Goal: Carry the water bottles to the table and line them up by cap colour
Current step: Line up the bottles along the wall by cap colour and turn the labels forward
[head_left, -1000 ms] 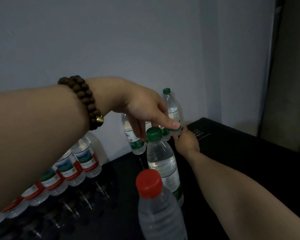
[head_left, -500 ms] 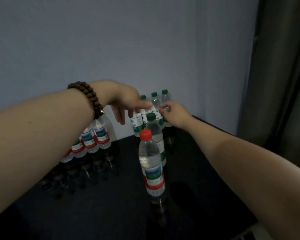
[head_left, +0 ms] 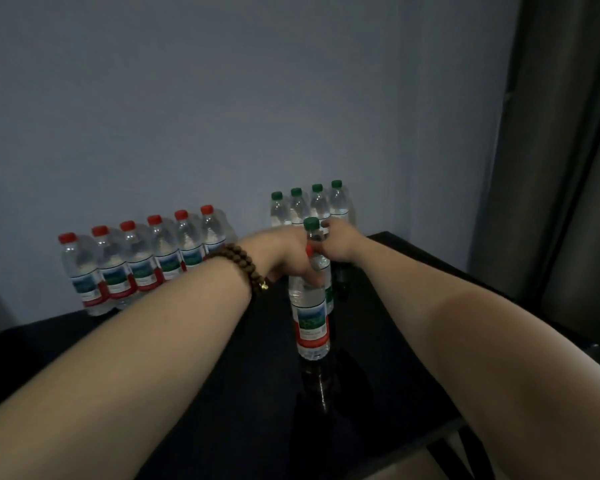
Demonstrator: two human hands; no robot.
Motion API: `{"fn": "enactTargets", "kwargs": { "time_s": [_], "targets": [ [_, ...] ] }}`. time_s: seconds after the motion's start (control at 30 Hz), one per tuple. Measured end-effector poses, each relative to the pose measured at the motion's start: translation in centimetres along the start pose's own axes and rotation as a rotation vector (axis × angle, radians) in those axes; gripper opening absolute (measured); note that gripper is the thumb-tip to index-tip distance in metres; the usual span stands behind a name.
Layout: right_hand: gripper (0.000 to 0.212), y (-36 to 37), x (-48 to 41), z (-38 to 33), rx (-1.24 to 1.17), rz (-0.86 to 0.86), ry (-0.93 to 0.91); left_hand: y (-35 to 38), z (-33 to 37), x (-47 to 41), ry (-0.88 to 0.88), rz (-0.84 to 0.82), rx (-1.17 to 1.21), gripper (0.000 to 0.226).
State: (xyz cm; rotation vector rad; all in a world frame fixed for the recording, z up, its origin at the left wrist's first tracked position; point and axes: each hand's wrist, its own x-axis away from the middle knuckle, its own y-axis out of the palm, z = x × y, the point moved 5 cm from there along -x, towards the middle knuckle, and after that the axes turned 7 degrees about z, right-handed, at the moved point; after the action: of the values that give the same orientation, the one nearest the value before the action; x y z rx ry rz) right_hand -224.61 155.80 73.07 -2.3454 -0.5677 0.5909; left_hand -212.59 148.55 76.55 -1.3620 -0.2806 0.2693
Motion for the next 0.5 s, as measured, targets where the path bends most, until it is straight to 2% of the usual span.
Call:
{"fn": "enactTargets", "kwargs": {
  "time_s": [0.1, 0.17, 0.27, 0.37, 0.5],
  "targets": [
    [0.034, 1.3, 0.8, 1.0, -0.014, -0.003, 0.009, 2.4, -1.7, 0.5, -0.012, 0.213, 0.342, 0.059],
    [0.044, 2.0, 1.4, 2.1, -0.010, 0.026, 0.043, 4.6, -2.5, 1.2, 0.015, 0.305, 0.524, 0.072],
    [0.054, 4.0, 2.3, 4.7, -0.011, -0.019, 0.143, 7.9, -3.7, 1.4, 0.000, 0.309, 0.660, 0.085],
    [0.067, 6.9, 3.9, 7.4, 0.002, -0.100, 0.223, 8.5, -4.9, 0.7, -0.027, 0.403, 0.679, 0.084],
    [0.072, 9.8, 5.2, 9.4, -0.003, -0.023, 0.288, 8.1, -7.1, -1.3, -0.107, 0.452, 0.712, 0.078]
  ]
}}
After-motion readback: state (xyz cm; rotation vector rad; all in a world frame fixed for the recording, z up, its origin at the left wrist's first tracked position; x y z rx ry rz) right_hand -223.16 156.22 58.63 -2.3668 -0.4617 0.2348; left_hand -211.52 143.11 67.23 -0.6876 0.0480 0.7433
